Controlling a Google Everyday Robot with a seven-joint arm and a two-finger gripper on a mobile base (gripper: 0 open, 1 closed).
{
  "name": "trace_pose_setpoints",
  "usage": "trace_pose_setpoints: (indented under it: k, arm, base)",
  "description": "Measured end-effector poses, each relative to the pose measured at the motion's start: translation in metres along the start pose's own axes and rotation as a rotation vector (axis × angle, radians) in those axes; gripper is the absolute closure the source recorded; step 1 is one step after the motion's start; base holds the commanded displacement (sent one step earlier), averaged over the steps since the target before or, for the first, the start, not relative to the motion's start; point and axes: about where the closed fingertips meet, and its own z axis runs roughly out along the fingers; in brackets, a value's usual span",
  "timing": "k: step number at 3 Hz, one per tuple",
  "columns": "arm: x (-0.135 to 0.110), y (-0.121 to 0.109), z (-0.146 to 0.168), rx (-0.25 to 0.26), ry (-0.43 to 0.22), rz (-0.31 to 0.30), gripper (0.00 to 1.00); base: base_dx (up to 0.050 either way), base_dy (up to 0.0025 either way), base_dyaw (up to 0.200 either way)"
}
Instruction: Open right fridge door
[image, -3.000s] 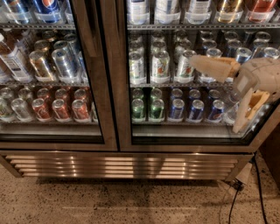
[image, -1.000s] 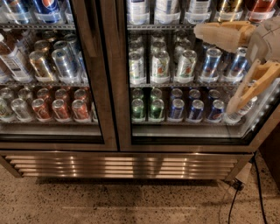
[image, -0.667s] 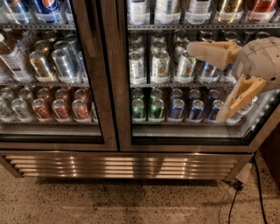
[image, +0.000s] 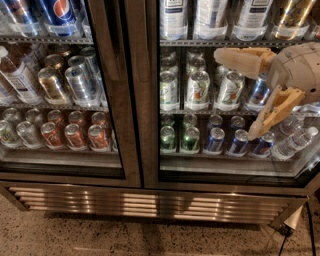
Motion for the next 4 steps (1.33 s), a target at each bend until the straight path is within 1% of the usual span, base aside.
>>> trace_pose_setpoints:
  k: [1,2,3,4]
  arm:
    - [0.000,0.000,0.000,0.000,0.000,0.000,0.00]
    - [-0.008,-0.031,0.028,-0.012,-0.001,0.007,0.00]
    - [-0.004,-0.035,0.029,0.006,0.000,0.040,0.00]
    - [-0.004,-0.035,0.029,0.006,0.000,0.040,0.00]
  base:
    - [0.000,0.00000,0.000]
    - [0.000,0.00000,0.000]
    - [0.000,0.00000,0.000]
    - [0.000,0.00000,0.000]
